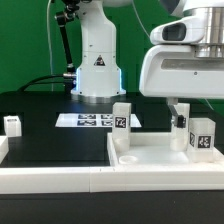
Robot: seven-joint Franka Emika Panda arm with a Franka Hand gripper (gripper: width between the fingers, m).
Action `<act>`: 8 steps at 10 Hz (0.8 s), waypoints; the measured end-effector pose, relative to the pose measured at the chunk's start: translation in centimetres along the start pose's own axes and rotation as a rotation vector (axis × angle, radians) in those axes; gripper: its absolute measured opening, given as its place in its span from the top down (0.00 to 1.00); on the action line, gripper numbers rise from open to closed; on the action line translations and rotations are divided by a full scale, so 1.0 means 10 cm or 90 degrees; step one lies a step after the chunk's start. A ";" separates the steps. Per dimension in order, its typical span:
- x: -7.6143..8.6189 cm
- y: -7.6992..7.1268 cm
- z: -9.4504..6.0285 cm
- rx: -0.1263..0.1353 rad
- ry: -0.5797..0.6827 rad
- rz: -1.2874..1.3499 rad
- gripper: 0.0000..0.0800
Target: Assemble square table
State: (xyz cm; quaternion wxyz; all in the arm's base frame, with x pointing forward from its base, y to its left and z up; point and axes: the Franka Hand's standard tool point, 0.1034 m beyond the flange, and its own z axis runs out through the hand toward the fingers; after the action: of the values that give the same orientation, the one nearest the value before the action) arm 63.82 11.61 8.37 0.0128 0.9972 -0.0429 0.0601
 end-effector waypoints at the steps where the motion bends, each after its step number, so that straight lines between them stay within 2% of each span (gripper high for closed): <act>1: 0.00 0.00 0.00 0.000 0.000 0.004 0.40; 2: 0.00 0.00 0.00 0.000 0.000 0.004 0.40; 3: 0.00 0.00 0.00 0.000 0.000 0.004 0.63; 8: 0.00 0.05 0.00 -0.004 -0.004 0.146 0.64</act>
Offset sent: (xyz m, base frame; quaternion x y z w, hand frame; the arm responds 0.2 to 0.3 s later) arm 0.0000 0.0000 0.0000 0.0000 0.0000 0.0650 0.9979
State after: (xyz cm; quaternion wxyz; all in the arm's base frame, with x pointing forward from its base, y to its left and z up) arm 63.74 11.12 8.35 0.0088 0.9859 -0.1566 0.0581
